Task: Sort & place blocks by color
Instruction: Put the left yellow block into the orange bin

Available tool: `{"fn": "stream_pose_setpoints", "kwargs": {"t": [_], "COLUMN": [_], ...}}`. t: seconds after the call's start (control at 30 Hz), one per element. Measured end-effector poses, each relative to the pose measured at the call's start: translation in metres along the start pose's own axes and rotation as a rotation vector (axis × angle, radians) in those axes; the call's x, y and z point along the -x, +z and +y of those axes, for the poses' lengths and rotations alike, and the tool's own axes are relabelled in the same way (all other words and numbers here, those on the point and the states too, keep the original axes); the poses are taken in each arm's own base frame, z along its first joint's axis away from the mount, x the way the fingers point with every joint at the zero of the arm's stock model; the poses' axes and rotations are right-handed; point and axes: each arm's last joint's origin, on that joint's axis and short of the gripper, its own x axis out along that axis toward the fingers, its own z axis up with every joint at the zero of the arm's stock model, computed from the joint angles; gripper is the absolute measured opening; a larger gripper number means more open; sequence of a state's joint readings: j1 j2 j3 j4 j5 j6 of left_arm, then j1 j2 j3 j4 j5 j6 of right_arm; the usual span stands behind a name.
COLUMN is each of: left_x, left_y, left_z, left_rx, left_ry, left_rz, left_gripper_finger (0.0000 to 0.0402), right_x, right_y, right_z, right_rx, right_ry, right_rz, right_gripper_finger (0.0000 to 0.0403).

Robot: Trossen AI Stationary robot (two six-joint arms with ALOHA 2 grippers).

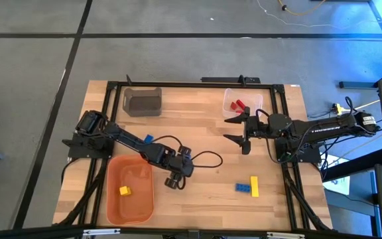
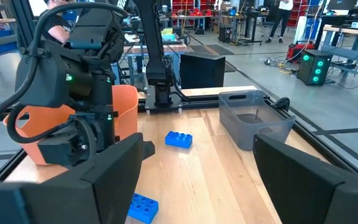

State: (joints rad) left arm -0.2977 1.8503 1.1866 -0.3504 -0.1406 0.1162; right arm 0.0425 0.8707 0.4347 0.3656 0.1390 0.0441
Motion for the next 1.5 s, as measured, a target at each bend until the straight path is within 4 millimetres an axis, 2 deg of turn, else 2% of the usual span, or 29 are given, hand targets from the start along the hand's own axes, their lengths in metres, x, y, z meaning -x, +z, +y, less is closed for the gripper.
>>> {"fn": "stream_pose_setpoints", "kwargs": {"t": [0.23,0.53,0.9,1.03,1.3,1.5], "left_x": [0.000,-0.021,-0.021,-0.028,-0.032,-0.033], "left_y": [0.001,-0.003,-0.004,-0.008,-0.009,-0.010], "left_z": [0.000,-0.003,-0.003,-0.004,0.002,0.005], "left_rx": [0.000,-0.035,-0.046,-0.047,-0.035,-0.026], "left_ry": [-0.011,-0.028,-0.090,-0.101,-0.093,-0.087], "left_rz": [-0.013,0.004,0.004,0.032,0.038,0.040], "left_gripper_finger": [0.0181,0.0181,0.0180,0.0174,0.0148,0.0104], "right_x": [0.000,0.000,0.000,0.000,0.000,0.000], "right_y": [0.000,0.000,0.000,0.000,0.000,0.000], "right_z": [0.000,0.000,0.000,0.000,0.000,0.000], "right_rx": [0.000,0.000,0.000,0.000,0.000,0.000], "right_ry": [0.000,0.000,0.000,0.000,0.000,0.000], "right_rz": [0.000,0.001,0.004,0.004,0.003,0.004], "right_gripper_finger": [0.0303,0.0303,0.0303,0.0303,0.0303,0.0303]}}
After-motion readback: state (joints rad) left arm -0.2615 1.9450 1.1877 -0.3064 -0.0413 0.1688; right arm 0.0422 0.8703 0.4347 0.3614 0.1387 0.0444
